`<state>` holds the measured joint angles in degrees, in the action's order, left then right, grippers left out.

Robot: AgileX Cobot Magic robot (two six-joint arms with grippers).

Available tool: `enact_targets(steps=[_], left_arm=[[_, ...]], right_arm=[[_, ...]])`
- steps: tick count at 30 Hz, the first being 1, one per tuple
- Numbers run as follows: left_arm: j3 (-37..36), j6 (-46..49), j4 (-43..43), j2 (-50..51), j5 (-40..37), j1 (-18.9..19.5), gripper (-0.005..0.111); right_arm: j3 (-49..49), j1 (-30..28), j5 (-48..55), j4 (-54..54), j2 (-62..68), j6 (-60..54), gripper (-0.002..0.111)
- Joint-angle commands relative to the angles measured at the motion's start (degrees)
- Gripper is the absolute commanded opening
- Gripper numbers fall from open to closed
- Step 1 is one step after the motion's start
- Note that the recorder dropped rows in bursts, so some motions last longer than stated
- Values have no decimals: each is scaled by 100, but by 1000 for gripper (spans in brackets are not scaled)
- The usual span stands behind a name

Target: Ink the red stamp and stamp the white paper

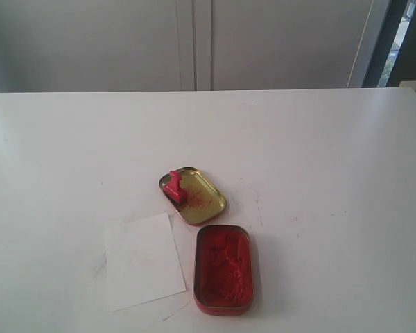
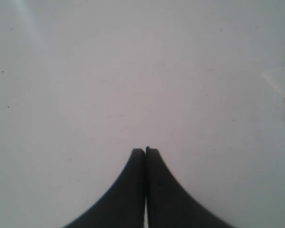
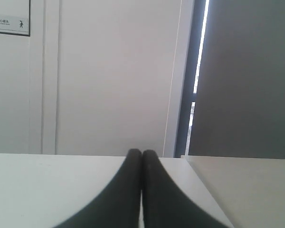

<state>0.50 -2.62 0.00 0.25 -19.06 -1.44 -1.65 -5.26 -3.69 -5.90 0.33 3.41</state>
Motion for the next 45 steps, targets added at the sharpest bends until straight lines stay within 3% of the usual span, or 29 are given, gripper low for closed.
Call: enact_targets(steps=[1,9,33,45], left_arm=[[-50,-15,0,-25,-24,10,0],[-50,-15,0,-25,-24,10,0],[-50,-15,0,-25,-24,10,0],[-50,-15,0,-25,-24,10,0]], right_arm=[[-475,17,603,6,-33,29,0],[-1410,17,1548,104,204,29,0],[-3846,17,3567,640,3986,29,0],[-4055,17,3115,629,4585,29,0]])
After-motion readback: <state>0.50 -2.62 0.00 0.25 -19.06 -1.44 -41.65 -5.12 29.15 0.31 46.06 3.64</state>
